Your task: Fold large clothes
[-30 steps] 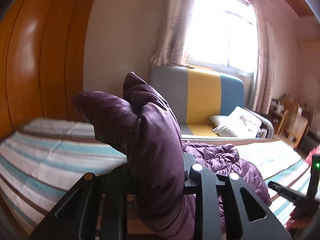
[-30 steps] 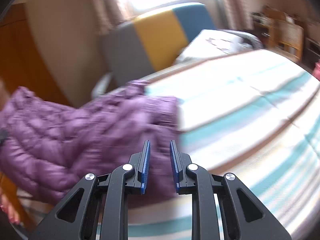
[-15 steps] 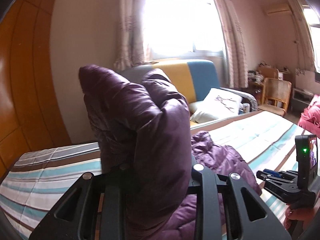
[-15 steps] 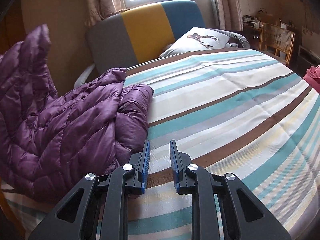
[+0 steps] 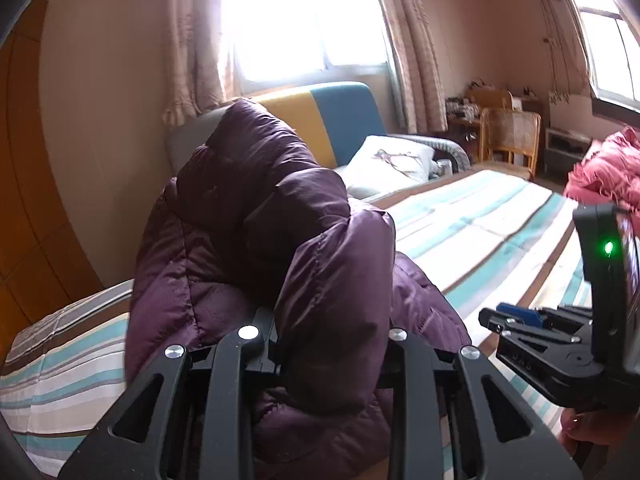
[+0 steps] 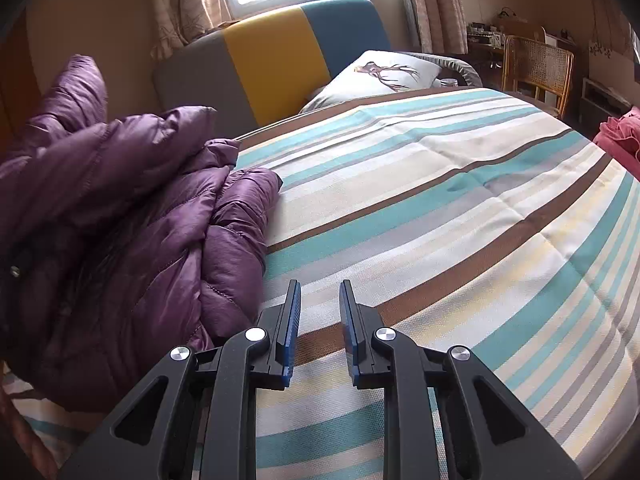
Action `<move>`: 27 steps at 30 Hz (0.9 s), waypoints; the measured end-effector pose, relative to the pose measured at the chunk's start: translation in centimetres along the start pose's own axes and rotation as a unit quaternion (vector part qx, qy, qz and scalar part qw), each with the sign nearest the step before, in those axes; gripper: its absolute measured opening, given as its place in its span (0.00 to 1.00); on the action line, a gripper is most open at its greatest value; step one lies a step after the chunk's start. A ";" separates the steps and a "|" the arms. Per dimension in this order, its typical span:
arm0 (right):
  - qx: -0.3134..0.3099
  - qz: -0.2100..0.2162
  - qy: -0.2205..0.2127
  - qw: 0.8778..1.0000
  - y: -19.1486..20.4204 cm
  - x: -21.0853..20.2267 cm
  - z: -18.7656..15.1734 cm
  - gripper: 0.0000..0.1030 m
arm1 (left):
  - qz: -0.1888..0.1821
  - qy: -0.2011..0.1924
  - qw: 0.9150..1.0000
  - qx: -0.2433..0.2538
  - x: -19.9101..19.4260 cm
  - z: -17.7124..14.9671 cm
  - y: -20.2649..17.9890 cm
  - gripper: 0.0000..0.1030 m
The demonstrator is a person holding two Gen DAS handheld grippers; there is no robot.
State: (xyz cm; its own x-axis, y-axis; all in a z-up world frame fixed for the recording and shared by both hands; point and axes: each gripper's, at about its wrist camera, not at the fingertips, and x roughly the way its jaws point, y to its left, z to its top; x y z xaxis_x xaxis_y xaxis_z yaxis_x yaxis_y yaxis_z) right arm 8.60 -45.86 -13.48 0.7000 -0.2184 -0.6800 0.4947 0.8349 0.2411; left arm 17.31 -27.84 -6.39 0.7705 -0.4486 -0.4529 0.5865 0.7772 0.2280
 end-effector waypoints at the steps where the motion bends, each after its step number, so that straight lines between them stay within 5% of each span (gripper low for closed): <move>1: 0.002 0.001 0.001 1.000 -0.1 0.0 0.0 0.19 | -0.001 0.002 1.000 0.004 0.2 -0.2 -0.3 0.24; 8: 0.020 0.009 0.011 1.000 -0.6 0.5 0.0 0.19 | -0.017 0.036 0.998 0.047 1.8 -1.9 -2.6 0.26; 10: 0.024 0.011 0.012 1.000 -0.8 0.5 0.0 0.19 | -0.027 0.034 0.997 0.060 1.6 -2.2 -3.1 0.37; 12: 0.024 0.013 0.012 1.000 -0.8 0.5 0.1 0.19 | -0.060 0.029 0.996 0.057 0.8 -2.1 -3.2 0.69; 21: 0.026 0.024 -0.008 0.999 -1.0 -0.9 0.7 0.19 | -0.130 -0.043 0.990 -0.037 -7.9 -2.7 1.0 0.90; 24: 0.029 0.040 -0.022 0.999 -0.6 -2.1 1.6 0.19 | -0.095 -0.067 0.990 -0.080 -9.6 -3.5 4.6 0.91; 27: 0.028 0.066 -0.038 0.997 0.5 -3.5 2.9 0.19 | -0.012 -0.050 0.986 -0.156 -8.3 -4.6 9.9 0.91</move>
State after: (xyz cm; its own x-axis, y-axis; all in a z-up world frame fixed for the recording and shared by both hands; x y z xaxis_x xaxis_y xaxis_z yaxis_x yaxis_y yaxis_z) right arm 7.87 -46.14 -8.92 0.7973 -0.1479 -0.5852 0.4218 0.8301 0.3648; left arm 15.55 -14.43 -4.33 0.7876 -0.4978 -0.3632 0.5119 0.8567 -0.0642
